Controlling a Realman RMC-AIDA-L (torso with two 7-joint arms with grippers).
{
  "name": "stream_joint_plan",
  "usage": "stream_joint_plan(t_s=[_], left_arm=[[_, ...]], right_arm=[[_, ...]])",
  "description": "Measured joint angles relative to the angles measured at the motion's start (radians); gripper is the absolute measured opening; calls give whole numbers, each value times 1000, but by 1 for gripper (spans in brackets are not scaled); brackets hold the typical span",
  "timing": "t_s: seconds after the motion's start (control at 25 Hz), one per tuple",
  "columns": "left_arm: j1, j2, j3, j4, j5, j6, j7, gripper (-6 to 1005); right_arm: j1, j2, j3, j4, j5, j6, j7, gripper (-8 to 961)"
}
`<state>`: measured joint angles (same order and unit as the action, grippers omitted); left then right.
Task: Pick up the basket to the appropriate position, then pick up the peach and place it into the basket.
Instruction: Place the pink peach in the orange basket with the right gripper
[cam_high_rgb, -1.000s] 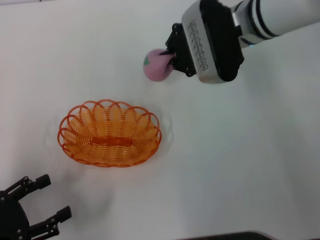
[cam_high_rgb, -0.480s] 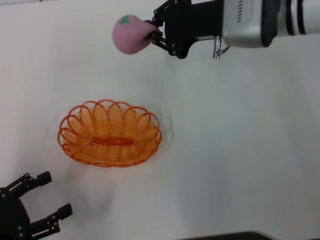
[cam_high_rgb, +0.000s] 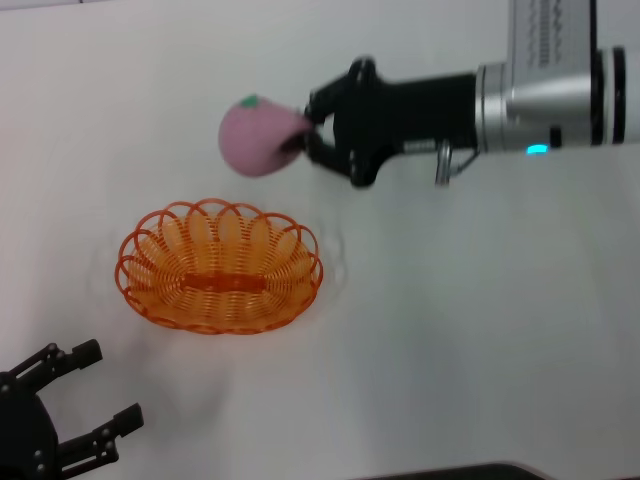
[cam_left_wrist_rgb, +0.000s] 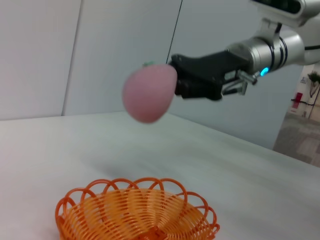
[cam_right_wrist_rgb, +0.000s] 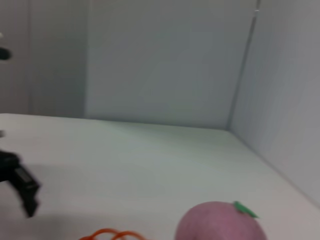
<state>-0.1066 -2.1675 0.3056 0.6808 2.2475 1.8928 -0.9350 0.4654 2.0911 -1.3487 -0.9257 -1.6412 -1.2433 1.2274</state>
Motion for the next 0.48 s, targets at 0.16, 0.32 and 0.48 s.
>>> stream_joint_plan(t_s=[0.16, 0.32, 0.48], left_arm=[[-2, 1, 0, 0, -1, 0, -2, 876], [-4, 1, 0, 0, 1, 0, -3, 876], [-5, 2, 0, 0, 3, 0, -3, 875]], right_arm=[[32, 2, -22, 82, 1, -71, -67, 113], [73, 4, -62, 162, -1, -79, -96, 115], [125, 8, -105, 276, 1, -34, -136, 116]])
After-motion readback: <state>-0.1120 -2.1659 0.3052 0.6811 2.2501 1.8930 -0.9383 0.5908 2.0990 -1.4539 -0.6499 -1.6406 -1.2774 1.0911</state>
